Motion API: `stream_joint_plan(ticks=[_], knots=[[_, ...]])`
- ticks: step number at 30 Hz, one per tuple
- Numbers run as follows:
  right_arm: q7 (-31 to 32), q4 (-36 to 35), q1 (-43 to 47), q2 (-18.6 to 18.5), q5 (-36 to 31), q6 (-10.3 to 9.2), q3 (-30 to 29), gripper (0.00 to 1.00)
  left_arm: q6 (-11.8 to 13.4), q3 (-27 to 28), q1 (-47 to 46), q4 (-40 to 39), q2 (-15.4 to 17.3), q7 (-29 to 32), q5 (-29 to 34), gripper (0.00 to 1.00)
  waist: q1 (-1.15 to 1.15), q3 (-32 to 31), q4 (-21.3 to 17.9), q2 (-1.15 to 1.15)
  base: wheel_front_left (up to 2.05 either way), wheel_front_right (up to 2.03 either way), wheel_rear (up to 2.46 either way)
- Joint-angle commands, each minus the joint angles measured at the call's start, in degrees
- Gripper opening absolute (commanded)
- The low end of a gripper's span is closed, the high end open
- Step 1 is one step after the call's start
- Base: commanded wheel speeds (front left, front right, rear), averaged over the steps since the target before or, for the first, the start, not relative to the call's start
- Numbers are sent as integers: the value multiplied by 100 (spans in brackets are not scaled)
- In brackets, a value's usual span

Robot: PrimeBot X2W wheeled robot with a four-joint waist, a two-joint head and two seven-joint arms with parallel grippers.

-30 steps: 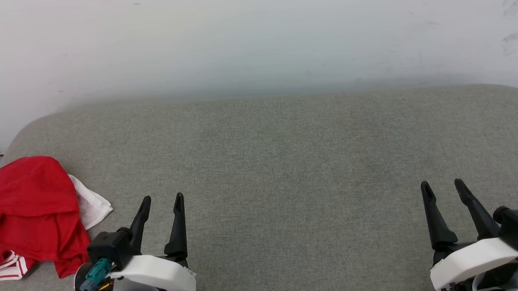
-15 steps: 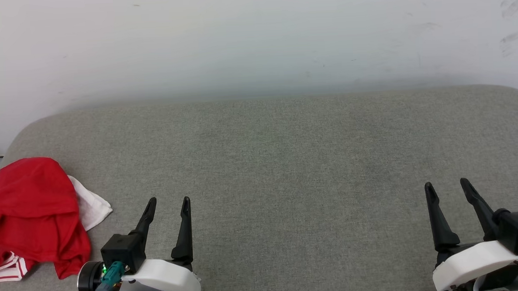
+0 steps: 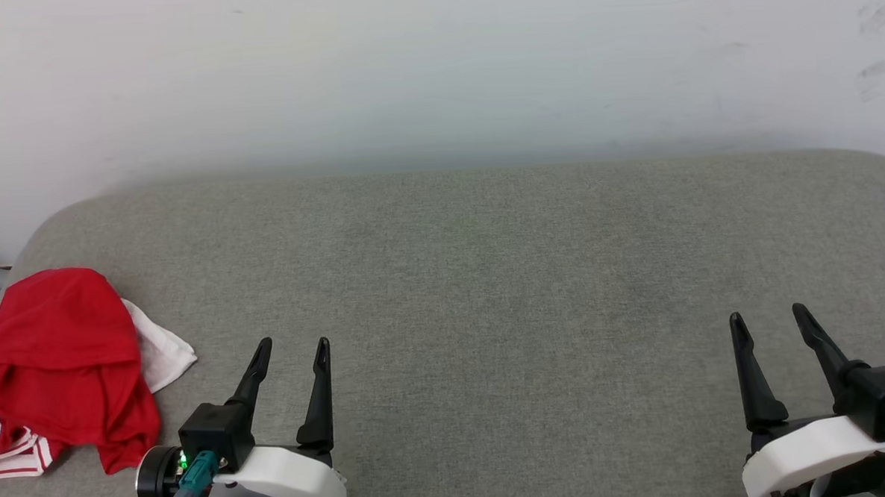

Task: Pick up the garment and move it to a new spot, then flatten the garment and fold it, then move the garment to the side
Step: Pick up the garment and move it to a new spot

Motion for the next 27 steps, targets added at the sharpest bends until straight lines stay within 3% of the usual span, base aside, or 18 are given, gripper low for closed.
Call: stream_joint_plan(ticks=[1,8,27], knots=[[-44,-45,53,9,-107,-2,2,100,-34,7,-37,1,-1,-46,99,100,0,-14,45,0,0,0,0],[-79,-77,104,8,-365,-2,84,100,-65,123,-56,29,-30,-115,309,100,0,-47,398,0,0,0,0],[-152,110,-16,8,122,-3,382,100,-96,603,18,4,-89,-107,169,100,0,-57,1818,0,0,0,0]])
